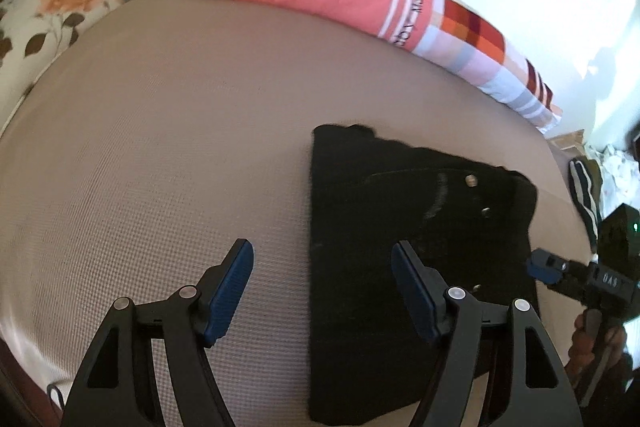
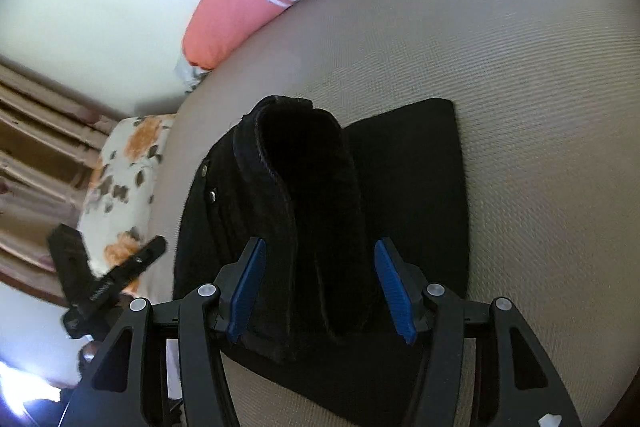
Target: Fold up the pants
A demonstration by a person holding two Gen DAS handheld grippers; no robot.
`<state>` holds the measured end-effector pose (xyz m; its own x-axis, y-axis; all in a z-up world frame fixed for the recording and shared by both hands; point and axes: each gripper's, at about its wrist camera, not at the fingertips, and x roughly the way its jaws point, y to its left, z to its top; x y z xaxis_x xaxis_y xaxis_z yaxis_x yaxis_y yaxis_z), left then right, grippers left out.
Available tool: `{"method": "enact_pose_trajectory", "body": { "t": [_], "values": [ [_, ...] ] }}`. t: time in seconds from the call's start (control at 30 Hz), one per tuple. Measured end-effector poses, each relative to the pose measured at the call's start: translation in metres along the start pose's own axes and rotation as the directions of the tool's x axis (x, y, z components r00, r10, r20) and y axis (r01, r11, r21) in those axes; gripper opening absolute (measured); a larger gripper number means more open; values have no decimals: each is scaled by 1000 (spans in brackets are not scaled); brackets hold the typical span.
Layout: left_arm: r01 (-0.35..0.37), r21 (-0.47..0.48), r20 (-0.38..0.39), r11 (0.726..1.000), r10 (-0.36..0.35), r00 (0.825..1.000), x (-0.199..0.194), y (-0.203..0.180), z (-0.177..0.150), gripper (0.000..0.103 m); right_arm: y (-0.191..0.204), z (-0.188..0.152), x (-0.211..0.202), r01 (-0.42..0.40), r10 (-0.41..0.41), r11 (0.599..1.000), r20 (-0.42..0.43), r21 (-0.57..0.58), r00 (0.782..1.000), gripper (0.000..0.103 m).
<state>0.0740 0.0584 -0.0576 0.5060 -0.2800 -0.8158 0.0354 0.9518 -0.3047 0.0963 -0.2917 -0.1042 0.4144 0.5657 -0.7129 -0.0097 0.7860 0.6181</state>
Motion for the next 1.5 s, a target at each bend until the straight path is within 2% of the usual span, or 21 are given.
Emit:
{"method": "enact_pose_trajectory", "body": {
  "t": [0.27,0.33,0.43,0.53,0.6,0.73,0.87,0.97,1.1,1.17,1.33,1.5],
  "values": [
    [-10,-31,-40,999,9,999,14,9,-6,72,-1,24,32,-95,94,995,-36,-29,995,55],
    [-16,-29,-43,999,15,999,15,8,-7,72,3,30,37,-107,105,993,-32,-46,994,51],
    [-14,-30,-49,999,12,999,17,7,-6,72,8,33,39,-105,104,994,-11,-41,994,23],
    [-18,-17,-43,1000,17,999,16,4,-4,72,24,28,26,-49,51,997,37,-58,998,10],
    [-14,-1,-36,1000,14,999,13,-1,-2,72,35,24,10,-56,59,997,65,-46,996,9],
    [6,24,-18,1000,-5,1000,9,-12,6,72,40,16,-23,-7,9,1000,123,-17,992,9],
    [28,60,-1,998,-28,1000,8,-27,12,72,10,3,-41,53,-63,996,160,69,985,9],
    [23,97,-19,995,-21,1000,21,-38,12,72,-26,-3,-27,122,-137,984,117,131,984,12],
    [-34,159,-67,987,45,997,52,-44,4,72,-38,-5,-17,138,-152,983,118,123,981,19],
    [-36,167,-62,985,47,997,57,-44,1,72,-33,-4,-18,166,-178,980,114,110,977,22],
    [-33,170,-80,985,47,996,51,-43,-3,72,-17,-11,-31,239,-245,969,99,65,964,24],
    [-13,188,-99,982,32,995,40,-43,-21,72,-5,-32,-48,298,-299,954,94,29,950,25]
  ]
}}
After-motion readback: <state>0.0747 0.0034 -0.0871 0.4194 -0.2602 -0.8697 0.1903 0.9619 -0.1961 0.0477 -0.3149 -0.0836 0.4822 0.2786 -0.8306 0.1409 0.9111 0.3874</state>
